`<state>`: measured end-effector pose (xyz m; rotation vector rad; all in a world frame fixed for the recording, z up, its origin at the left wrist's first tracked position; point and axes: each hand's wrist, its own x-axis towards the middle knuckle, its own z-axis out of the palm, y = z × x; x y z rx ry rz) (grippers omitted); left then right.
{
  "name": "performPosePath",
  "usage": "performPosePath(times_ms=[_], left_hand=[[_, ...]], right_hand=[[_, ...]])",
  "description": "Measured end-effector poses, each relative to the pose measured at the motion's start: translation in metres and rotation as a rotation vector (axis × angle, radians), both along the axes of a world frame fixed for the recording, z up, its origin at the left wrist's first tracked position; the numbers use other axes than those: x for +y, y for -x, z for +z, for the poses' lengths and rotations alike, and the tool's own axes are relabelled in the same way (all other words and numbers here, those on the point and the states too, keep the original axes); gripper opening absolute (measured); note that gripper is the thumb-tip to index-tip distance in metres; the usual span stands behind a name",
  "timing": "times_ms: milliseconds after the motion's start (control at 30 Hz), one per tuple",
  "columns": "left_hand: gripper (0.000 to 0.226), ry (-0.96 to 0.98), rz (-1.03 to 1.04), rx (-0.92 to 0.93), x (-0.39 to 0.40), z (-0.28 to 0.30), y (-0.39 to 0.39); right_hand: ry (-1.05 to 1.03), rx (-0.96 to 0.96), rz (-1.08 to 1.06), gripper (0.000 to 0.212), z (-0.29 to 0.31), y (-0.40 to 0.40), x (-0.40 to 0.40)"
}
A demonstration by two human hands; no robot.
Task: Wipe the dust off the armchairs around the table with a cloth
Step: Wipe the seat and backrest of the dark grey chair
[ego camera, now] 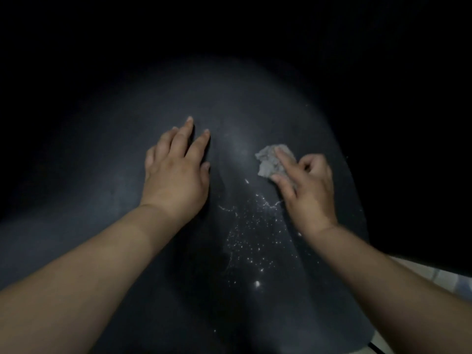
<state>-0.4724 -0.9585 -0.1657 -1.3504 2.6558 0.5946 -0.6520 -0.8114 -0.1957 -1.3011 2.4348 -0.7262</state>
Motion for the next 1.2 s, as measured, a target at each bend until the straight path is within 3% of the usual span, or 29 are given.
performPosePath(times_ms=[67,167,267,467,600,700,833,933,1000,1100,1200], left_hand=[[0.056,0.006,-0.033,0.004,-0.005,0.001,0.011],[0.056,0.022,-0.081,0.022,-0.013,0.003,0.029],[0.056,0.047,-0.102,0.027,-0.025,0.001,0.047],[0.055,0.026,-0.141,-0.005,-0.034,-0.005,0.061],[0.056,0.026,-0.180,-0.032,-0.034,-0.011,0.056],[0.056,0.043,-0.192,-0.013,-0.035,-0.015,0.052],[0.056,0.044,-0.202,0.005,-0.036,-0.017,0.051],[0.056,0.030,-0.201,-0.008,-0.036,-0.016,0.051],[0.056,0.027,-0.198,-0.008,-0.037,-0.015,0.052],[0.056,0.018,-0.197,-0.003,-0.035,-0.012,0.053],[0.056,0.018,-0.187,-0.008,-0.033,-0.012,0.054]], right_hand=[[0.007,0.014,0.032,0.044,0.002,0.010,0.004],[0.046,0.089,-0.161,0.042,0.000,0.055,-0.017],[0.002,0.017,-0.294,0.041,-0.006,0.071,-0.033],[0.040,-0.024,-0.140,0.045,-0.001,0.014,0.008],[0.041,-0.016,-0.432,0.044,-0.001,0.053,-0.036],[-0.084,0.024,-0.537,0.044,-0.007,0.075,-0.084],[-0.056,0.112,-0.252,0.039,-0.004,0.061,-0.087],[0.016,0.057,0.019,0.041,0.002,0.032,-0.041],[0.006,0.023,0.070,0.043,0.004,0.025,-0.018],[-0.013,0.123,-0.156,0.038,0.001,0.053,-0.022],[-0.090,0.033,-0.415,0.039,-0.002,0.068,-0.027]])
